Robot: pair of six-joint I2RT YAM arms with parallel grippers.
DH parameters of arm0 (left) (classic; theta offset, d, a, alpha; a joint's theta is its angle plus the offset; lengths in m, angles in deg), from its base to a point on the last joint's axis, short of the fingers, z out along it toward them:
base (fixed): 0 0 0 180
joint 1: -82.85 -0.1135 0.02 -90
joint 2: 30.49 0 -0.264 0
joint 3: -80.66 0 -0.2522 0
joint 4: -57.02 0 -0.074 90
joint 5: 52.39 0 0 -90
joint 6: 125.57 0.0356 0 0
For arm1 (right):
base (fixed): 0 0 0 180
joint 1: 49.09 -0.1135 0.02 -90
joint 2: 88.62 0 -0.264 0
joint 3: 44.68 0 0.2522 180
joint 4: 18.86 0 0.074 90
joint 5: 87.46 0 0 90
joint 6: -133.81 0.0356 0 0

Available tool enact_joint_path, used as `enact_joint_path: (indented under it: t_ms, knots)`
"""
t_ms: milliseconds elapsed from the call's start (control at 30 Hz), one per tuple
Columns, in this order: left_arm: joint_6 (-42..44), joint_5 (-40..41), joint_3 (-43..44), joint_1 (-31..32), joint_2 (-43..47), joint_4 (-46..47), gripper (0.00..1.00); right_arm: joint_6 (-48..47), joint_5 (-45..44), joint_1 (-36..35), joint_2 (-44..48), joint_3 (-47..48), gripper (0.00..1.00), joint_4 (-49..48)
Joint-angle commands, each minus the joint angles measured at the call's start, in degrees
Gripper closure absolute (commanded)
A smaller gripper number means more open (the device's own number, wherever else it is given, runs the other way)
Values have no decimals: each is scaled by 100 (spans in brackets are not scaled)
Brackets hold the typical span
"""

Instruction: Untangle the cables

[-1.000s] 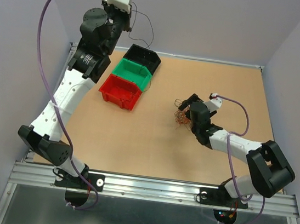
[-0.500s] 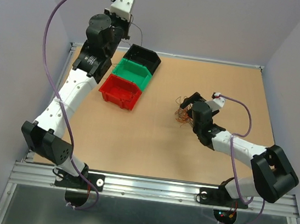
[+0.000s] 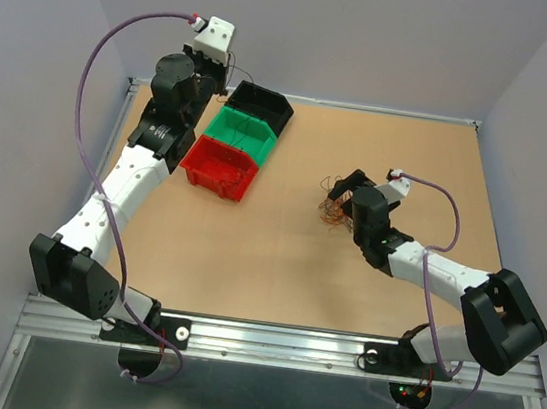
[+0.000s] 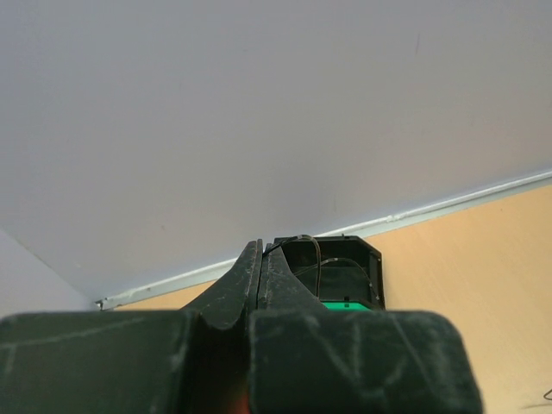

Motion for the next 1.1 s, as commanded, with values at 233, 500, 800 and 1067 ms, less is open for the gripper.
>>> enact_joint_path:
  t_ms: [233, 500, 800, 1067]
  knots:
    - [-51, -267, -406, -327, 410, 716, 100, -90, -21, 24, 217, -170, 4, -308]
    - [-288, -776, 552, -590, 260, 32, 100, -151, 5, 24, 208, -170, 4, -334]
    - [-569, -1805, 1273, -599, 594, -655, 100, -186, 93, 24, 225, -161, 4, -352]
    - [-542, -1313, 1976, -608, 41, -751, 100, -221, 137, 15, 199, -153, 4, -378]
